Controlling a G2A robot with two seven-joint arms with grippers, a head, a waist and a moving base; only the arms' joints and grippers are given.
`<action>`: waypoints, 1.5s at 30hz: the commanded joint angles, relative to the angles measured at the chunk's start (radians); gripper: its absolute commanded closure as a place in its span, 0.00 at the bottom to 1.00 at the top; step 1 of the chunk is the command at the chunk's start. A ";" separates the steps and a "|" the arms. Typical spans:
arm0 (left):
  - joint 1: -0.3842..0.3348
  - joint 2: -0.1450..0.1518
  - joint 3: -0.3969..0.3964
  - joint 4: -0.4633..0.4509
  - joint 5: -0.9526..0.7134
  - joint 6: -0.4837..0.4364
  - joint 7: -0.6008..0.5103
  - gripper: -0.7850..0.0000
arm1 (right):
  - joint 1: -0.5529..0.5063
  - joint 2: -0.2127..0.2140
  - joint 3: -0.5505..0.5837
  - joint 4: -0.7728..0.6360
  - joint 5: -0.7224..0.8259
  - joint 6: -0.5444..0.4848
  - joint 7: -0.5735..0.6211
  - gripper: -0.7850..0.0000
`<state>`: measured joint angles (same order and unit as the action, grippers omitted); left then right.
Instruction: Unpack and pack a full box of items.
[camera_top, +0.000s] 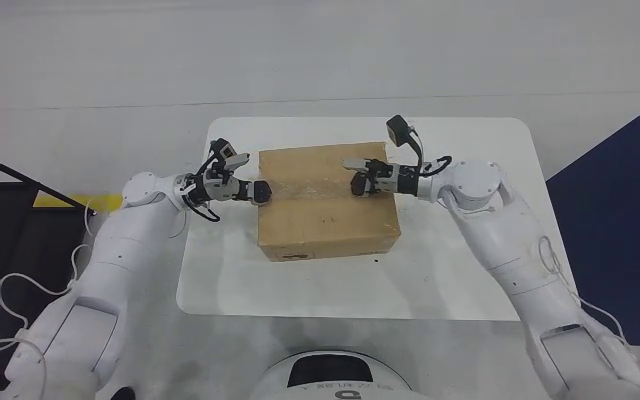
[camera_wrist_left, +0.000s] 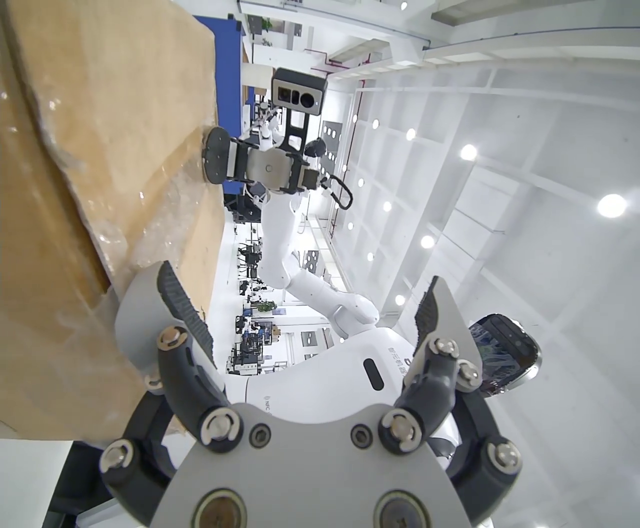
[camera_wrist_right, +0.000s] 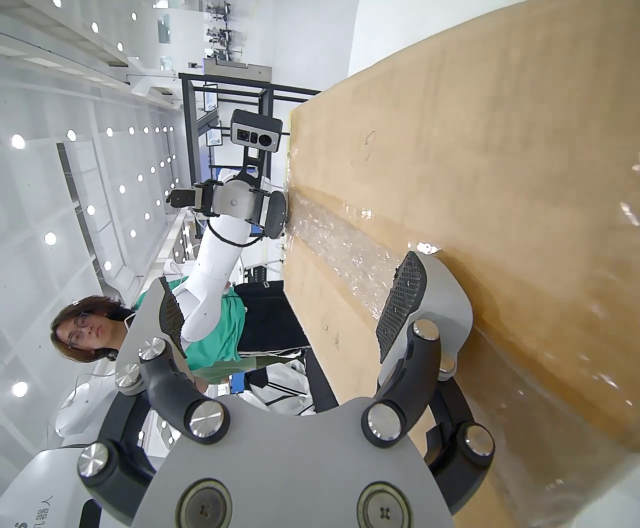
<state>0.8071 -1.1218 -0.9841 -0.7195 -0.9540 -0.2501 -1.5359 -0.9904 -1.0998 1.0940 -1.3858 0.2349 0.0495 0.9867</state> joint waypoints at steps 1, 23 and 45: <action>0.000 0.000 0.000 0.000 0.000 0.000 0.000 0.00 | -0.017 0.008 0.026 -0.016 -0.008 0.009 0.004 0.00; 0.000 0.000 0.000 0.000 0.000 0.000 0.000 0.00 | -0.135 0.058 0.189 -0.120 -0.077 0.094 0.007 0.00; 0.000 0.000 0.000 0.000 0.000 0.000 0.000 0.00 | -0.322 0.080 0.414 -0.281 0.119 -0.070 -0.115 0.00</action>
<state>0.8073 -1.1218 -0.9844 -0.7197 -0.9540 -0.2502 -1.5359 -1.3126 -1.0201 1.5081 -1.6665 0.3537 -0.0204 0.8720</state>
